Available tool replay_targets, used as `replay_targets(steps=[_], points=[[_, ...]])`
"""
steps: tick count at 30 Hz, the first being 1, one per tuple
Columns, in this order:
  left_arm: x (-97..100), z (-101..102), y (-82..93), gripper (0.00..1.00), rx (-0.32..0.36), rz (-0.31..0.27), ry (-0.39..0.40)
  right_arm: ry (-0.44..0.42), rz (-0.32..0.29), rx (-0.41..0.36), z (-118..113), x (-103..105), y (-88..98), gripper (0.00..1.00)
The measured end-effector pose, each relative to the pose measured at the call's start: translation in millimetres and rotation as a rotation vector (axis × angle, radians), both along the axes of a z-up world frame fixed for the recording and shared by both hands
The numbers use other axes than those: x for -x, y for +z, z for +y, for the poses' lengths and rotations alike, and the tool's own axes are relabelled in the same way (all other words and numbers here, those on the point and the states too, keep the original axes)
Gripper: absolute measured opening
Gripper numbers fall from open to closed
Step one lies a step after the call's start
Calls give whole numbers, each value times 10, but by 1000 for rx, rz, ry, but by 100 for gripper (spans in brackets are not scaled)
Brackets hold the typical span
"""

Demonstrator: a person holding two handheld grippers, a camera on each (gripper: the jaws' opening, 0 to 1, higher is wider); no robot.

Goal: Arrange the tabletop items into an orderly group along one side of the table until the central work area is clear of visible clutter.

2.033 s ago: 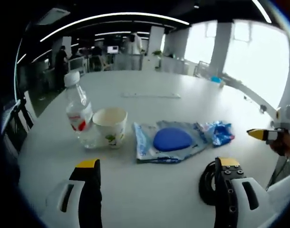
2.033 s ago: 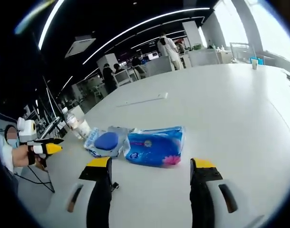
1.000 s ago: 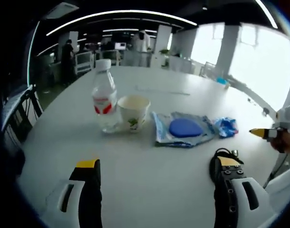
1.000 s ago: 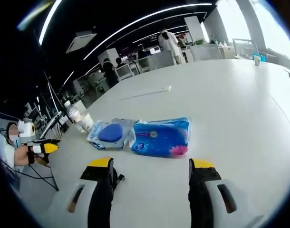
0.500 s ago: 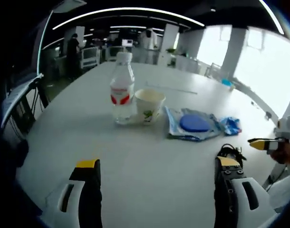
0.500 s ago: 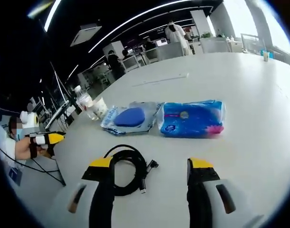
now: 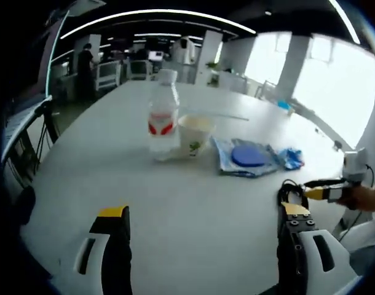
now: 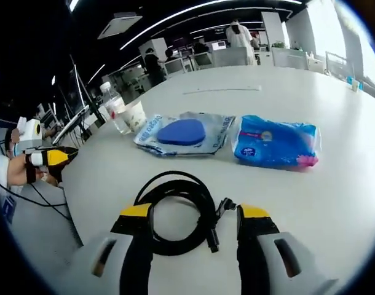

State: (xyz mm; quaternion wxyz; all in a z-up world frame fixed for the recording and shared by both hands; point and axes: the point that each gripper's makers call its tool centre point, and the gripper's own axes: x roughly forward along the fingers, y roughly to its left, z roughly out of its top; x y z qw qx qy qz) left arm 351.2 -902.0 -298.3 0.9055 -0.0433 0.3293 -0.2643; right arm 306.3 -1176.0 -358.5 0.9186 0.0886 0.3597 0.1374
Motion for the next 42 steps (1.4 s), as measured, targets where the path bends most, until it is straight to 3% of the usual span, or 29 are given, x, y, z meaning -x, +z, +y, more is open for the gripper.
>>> replay_targets(steps=[4, 7, 9, 12, 18, 21, 24, 26, 29, 37, 42], points=[[79, -2, 65, 97, 5, -17, -97, -1, 9, 26, -27, -7, -51, 51], [122, 61, 58, 97, -12, -1, -133, -5, 30, 8, -22, 27, -116, 48], [129, 96, 72, 97, -15, -13, -148, -3, 5, 46, -40, 8, -116, 47], [150, 149, 115, 97, -10, -14, -160, 7, 23, 53, -12, 32, -142, 44], [184, 253, 68, 97, -48, 5, -175, 43, 8, 158, -55, 35, -186, 33], [201, 273, 68, 97, -46, 4, -169, 42, 11, 207, -113, 26, -205, 20], [218, 279, 66, 97, -47, 8, -160, -30, 74, 128, -107, 51, -177, 12], [237, 296, 43, 97, -54, 14, -160, -16, 71, 143, -141, 30, -157, 10], [261, 302, 45, 97, -46, 14, -159, -76, 118, -7, -58, 64, -147, 8], [305, 339, 11, 97, -48, 23, -142, -132, 46, -61, -274, 65, 140, 7], [311, 343, 6, 97, -38, 22, -129, -195, 42, -97, -515, 43, 195, 7]])
